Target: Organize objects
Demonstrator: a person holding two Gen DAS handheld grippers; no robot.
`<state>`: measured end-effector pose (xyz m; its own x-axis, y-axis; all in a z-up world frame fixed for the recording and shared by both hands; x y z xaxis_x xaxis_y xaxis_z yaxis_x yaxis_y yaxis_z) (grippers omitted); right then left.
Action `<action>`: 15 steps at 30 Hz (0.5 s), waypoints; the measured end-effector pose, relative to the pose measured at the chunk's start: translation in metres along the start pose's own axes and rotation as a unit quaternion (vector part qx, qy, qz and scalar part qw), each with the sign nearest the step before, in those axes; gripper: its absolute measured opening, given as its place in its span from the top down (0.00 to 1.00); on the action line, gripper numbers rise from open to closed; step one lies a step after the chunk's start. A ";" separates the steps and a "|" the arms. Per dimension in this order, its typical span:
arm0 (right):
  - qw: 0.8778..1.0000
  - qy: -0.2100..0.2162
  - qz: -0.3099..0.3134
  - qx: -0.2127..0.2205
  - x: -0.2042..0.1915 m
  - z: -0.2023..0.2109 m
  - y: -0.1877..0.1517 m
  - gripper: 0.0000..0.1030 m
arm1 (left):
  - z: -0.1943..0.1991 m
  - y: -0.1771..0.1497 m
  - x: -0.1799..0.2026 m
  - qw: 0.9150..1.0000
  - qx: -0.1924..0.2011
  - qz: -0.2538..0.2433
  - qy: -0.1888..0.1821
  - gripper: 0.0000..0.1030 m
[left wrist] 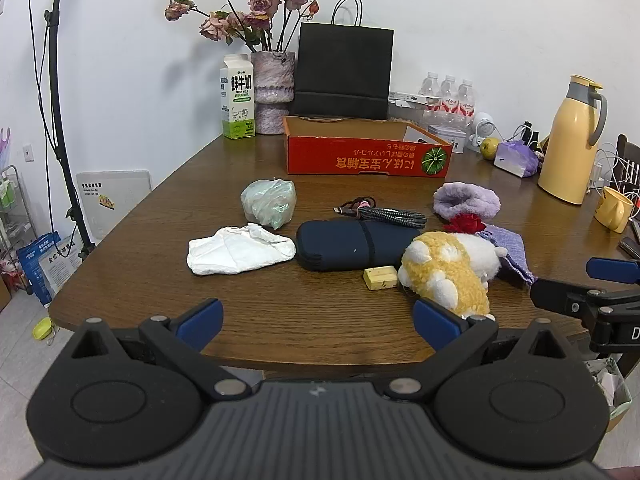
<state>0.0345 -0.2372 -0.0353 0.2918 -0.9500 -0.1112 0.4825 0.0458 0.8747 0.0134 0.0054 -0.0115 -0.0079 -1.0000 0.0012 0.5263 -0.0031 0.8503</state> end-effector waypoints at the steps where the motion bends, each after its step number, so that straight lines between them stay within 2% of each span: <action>1: 1.000 0.000 0.000 0.000 0.000 0.000 0.000 0.00 | 0.000 0.000 0.000 1.000 0.000 0.000 0.000 0.00; 15: 1.000 0.000 0.001 -0.001 0.000 0.000 -0.001 0.00 | 0.000 -0.001 -0.001 1.000 0.000 0.000 -0.001 0.00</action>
<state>0.0344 -0.2374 -0.0364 0.2934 -0.9497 -0.1098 0.4831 0.0481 0.8742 0.0130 0.0066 -0.0120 -0.0096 -1.0000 0.0020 0.5257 -0.0033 0.8507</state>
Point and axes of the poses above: each gripper's, at about its wrist camera, not at the fingertips, and z roughly against the way its jaws point, x to its right, y to its top, the point moved 2 cm from there along -z, roughly the way its jaws point, and after that the axes turned 2 degrees about -z, right-handed, at the moved point
